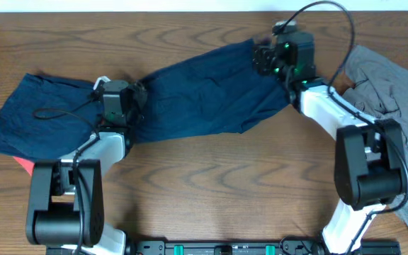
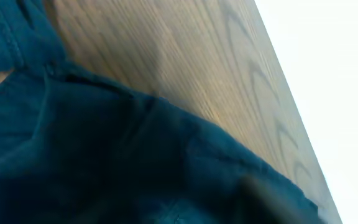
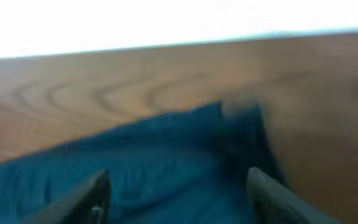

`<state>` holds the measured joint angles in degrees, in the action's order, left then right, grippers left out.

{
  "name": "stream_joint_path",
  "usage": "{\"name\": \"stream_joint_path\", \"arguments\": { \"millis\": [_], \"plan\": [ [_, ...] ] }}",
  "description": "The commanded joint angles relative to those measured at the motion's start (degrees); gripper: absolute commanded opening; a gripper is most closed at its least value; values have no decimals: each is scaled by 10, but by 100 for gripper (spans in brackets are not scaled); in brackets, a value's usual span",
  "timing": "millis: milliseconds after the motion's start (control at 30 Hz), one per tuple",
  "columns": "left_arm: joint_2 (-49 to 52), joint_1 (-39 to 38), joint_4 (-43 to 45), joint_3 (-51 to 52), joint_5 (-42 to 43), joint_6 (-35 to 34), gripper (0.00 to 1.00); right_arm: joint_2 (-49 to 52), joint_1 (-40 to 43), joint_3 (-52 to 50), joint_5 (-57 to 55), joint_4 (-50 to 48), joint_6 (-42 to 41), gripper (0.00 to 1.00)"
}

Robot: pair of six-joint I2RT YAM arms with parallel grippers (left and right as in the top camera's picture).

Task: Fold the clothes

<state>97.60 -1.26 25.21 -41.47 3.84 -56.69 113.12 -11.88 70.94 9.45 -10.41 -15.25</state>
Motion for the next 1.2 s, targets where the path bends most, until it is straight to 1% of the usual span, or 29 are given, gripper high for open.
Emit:
{"name": "stream_joint_path", "arguments": {
  "millis": [0,33,67,133,200,333,400,533,600,700,733,833,900,1000,1167],
  "plan": [
    [-9,27,10,-8,91,32,96,1,3,9,-2,28,-1,70],
    [-13,31,8,-8,113,42,98,1,4,10,-2,43,-1,69],
    [-17,35,4,-8,126,47,98,1,6,9,-2,62,-1,68],
    [-22,36,-16,-8,130,46,98,2,7,9,-2,103,2,66],
    [-23,36,-37,-8,139,46,98,5,7,9,-3,147,26,65],
    [-23,28,-119,-8,150,46,98,14,7,8,-45,266,36,60],
    [-23,27,-174,-8,150,48,98,20,7,3,-80,307,36,58],
    [-22,27,-266,-8,150,49,98,32,10,-8,-128,343,36,65],
    [-22,27,-300,-8,150,49,98,35,10,-15,-141,353,36,65],
    [-22,25,-369,-8,150,49,98,35,10,-17,-187,405,26,52],
    [-22,24,-393,-8,150,57,98,35,12,-17,-207,428,10,51],
    [-22,16,-463,-8,156,95,98,35,19,-17,-279,522,-69,47],
    [-23,9,-509,-8,181,131,98,35,29,-17,-304,576,-101,45],
    [-23,5,-569,-8,213,161,98,34,46,-17,-305,614,-102,39],
    [-61,5,-642,-8,212,223,98,12,75,-17,-293,629,-104,40]
  ]
}}
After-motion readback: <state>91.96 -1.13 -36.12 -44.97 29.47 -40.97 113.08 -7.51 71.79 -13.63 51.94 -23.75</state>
